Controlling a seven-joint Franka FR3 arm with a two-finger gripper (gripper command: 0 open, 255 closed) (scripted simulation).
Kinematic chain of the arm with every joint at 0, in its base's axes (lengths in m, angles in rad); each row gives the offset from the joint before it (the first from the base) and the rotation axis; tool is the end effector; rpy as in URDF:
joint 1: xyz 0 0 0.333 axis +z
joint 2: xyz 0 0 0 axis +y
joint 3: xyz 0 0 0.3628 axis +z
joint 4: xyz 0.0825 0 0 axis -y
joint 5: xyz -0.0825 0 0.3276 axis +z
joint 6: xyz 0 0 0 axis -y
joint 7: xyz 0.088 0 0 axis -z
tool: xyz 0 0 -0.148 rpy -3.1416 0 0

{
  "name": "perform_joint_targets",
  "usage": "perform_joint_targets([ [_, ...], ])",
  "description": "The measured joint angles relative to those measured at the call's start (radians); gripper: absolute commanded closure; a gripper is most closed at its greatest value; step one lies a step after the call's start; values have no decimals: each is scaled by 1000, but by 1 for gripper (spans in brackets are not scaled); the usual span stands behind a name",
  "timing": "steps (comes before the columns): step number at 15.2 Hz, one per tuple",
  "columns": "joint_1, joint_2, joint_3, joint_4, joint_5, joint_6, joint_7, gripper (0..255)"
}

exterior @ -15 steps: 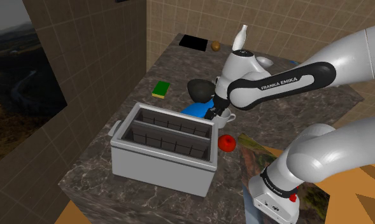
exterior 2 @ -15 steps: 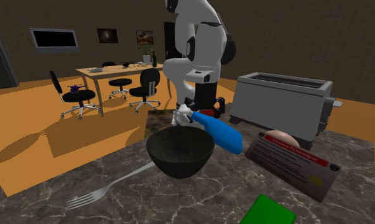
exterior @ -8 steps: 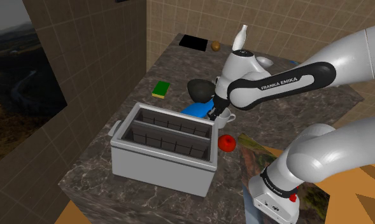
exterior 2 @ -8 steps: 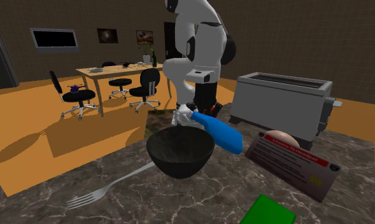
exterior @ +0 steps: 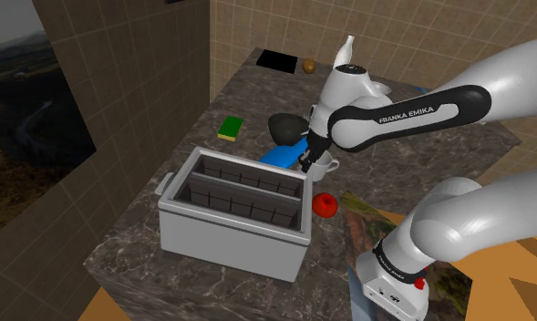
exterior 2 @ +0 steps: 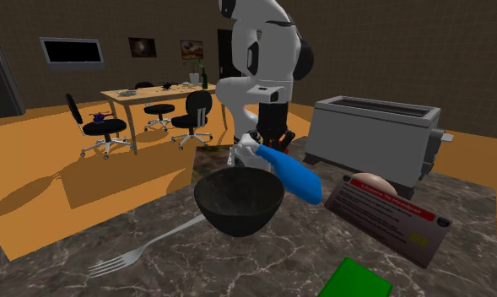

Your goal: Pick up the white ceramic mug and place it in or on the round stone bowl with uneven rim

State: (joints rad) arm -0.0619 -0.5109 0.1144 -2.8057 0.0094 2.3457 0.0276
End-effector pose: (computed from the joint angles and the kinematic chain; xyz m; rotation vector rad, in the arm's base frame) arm 0.2899 0.0146 0.3904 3.0933 0.0082 0.0771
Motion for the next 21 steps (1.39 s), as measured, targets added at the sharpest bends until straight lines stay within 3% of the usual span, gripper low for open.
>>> perform_joint_targets([
  [21, 3, -145, -20, 193, 1, -338, -19, 255],
])
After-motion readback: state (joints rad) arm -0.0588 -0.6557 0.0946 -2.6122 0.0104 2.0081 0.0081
